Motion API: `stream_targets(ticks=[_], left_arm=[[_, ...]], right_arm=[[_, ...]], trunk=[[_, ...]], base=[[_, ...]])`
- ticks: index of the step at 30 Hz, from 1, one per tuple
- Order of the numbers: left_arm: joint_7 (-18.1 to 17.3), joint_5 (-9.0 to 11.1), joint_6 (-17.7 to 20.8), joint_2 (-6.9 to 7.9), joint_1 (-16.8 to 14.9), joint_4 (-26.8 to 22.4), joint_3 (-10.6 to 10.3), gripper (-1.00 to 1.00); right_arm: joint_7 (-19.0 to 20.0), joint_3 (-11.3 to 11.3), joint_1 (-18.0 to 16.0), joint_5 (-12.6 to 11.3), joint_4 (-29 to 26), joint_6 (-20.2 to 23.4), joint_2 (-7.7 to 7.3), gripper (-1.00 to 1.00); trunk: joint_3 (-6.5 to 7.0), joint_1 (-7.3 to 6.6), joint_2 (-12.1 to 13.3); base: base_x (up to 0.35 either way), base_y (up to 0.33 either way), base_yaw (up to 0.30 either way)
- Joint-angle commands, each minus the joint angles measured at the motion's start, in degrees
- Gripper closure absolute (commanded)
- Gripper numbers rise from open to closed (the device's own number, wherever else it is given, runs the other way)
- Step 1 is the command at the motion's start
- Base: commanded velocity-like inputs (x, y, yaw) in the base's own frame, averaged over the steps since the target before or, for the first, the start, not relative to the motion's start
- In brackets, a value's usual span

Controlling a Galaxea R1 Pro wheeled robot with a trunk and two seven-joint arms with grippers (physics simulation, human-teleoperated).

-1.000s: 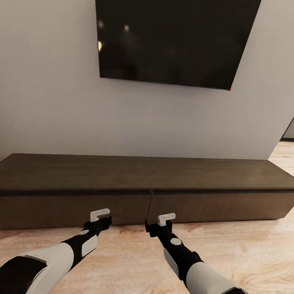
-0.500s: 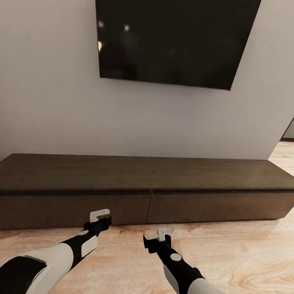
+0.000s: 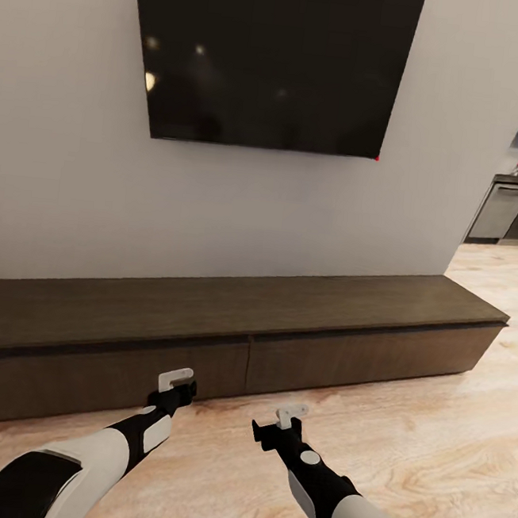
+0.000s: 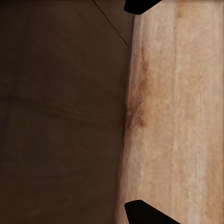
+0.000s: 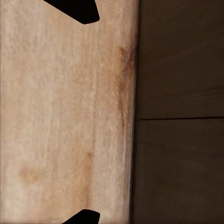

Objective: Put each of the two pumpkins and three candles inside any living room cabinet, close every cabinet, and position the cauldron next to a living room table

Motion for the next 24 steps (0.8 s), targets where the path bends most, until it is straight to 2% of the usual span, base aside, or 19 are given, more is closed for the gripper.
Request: stream_targets(ticks=[1, 14, 18, 21, 24], left_arm=[[0.24, 0.32, -0.17, 0.01, -0.03, 0.01, -0.5, -1.0], [-0.16, 0.32, -0.1, 0.14, -0.03, -0.42, -0.4, -1.0], [-0.79, 0.32, 0.74, 0.14, -0.03, -3.08, -0.46, -1.0], [-1.14, 0.32, 2.65, 0.14, -0.03, -4.85, -0.47, -1.0], [-3.22, 0.32, 6.65, 0.44, -0.03, -7.89, -0.43, -1.0]], right_arm=[[0.17, 0.27, -0.05, -0.61, 0.1, -0.26, -0.01, -1.0], [0.2, -0.09, -0.05, -0.77, -0.07, -0.18, -0.01, -1.0], [0.2, -0.17, -0.05, -0.83, -0.08, -0.14, -0.03, -1.0], [0.2, -0.29, -0.05, -0.9, -0.08, -0.06, -0.07, -1.0], [0.2, -0.42, -0.05, -0.98, -0.08, 0.01, -0.16, -1.0]], trunk=[[-0.04, -0.01, -0.02], [-0.03, -0.01, -0.02], [-0.03, -0.01, -0.02], [-0.03, -0.01, -0.02], [-0.03, -0.01, -0.02]], base=[[0.0, 0.0, -0.039], [0.0, 0.0, -0.004], [0.0, 0.0, 0.0], [0.0, 0.0, 0.0], [0.0, 0.0, 0.0]])
